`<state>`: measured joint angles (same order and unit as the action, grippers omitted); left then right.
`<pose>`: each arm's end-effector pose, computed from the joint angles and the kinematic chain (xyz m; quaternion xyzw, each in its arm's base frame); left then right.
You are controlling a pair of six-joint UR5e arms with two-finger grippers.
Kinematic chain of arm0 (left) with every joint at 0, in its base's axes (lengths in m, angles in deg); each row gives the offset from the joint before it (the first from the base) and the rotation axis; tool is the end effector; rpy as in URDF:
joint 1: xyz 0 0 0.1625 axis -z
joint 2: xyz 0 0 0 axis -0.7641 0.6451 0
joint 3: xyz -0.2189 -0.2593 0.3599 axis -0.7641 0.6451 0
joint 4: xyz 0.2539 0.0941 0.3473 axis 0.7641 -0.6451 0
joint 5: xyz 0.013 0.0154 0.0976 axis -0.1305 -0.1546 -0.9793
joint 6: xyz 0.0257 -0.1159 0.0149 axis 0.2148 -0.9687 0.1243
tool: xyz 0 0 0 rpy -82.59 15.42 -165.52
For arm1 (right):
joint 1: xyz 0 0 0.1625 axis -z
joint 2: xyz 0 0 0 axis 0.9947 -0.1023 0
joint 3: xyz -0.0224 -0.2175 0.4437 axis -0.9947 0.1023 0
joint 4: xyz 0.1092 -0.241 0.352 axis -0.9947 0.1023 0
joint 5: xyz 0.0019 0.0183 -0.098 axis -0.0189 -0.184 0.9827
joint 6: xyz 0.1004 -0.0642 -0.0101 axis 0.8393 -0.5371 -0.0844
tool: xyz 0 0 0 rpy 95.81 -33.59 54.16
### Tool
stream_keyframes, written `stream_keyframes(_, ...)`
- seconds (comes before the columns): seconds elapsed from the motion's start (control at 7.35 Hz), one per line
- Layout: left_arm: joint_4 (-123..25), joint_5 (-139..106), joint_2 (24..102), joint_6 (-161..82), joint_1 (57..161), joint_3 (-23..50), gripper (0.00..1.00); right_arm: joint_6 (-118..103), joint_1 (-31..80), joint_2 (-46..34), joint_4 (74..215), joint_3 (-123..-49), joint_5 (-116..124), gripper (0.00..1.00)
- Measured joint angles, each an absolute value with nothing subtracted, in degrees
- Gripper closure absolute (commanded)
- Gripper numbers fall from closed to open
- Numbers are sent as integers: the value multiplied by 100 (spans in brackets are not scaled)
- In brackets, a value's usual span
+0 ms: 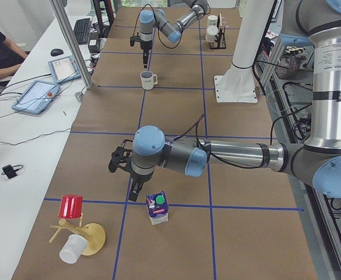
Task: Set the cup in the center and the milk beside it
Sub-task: 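Open the right gripper and lift it away from the mug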
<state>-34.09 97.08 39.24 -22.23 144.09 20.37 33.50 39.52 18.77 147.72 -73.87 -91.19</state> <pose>-0.0859 -0.4972 0.6835 0.1460 0.3711 0.0376 0.9163 -0.5414 -0.6415 0.2702 0.0567 -0.4344 0.0017 0.8989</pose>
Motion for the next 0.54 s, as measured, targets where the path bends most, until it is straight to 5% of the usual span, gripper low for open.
stream_keyframes(0.54,-3237,9709,3148,-2724,14608,2046,2,3219,3303,1226,14743,-7968,-9694,0)
